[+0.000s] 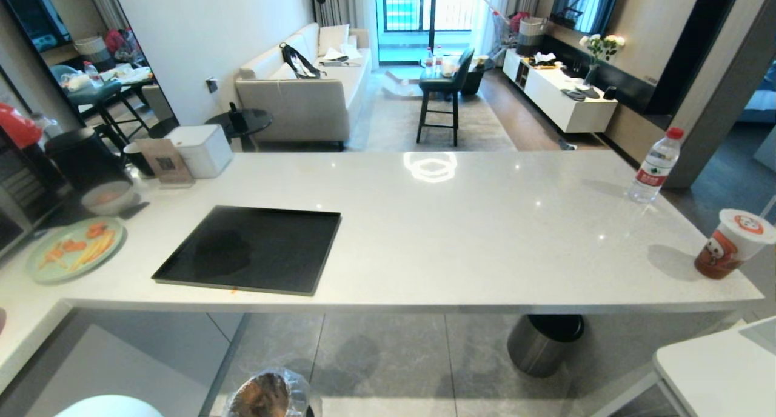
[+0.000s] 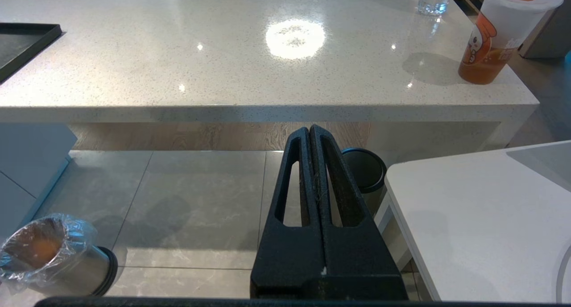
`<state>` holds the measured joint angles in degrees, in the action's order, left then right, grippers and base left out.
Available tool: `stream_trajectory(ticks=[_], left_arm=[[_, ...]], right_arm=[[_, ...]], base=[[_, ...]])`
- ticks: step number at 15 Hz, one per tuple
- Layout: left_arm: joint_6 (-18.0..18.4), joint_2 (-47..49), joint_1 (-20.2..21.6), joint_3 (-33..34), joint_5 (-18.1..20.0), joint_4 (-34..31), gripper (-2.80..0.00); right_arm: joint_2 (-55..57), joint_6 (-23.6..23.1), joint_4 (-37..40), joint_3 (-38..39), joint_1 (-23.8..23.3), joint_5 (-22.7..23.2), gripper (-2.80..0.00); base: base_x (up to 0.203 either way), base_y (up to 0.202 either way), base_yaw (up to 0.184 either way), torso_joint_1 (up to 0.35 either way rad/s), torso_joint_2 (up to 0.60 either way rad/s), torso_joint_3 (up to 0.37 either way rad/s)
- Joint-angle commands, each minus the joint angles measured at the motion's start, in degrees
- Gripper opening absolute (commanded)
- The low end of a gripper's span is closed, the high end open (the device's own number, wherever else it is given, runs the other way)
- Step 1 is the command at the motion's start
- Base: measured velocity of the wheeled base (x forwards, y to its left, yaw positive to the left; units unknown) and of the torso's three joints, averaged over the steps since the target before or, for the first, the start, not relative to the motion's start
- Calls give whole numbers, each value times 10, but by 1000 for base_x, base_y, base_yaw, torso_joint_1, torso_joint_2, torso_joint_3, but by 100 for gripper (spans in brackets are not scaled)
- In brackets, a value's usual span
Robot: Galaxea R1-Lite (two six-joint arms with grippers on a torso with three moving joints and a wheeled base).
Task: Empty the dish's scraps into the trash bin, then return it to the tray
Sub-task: Put the bowl back to the table
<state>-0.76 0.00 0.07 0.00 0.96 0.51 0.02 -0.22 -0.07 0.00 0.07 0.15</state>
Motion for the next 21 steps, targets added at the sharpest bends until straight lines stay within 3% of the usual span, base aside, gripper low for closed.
stream_trajectory(ticks=[1,10,21], left_arm=[[0,1,0,0,0,0,-280],[0,1,0,0,0,0,-280],[0,1,0,0,0,0,-280]], right_arm=[[0,0,0,-1,0,0,-280],[0,0,0,0,0,0,-280],[0,0,0,0,0,0,-280]], base=[[0,0,0,0,0,0],[8,0,0,0,0,0],[193,0,2,3,3,1]])
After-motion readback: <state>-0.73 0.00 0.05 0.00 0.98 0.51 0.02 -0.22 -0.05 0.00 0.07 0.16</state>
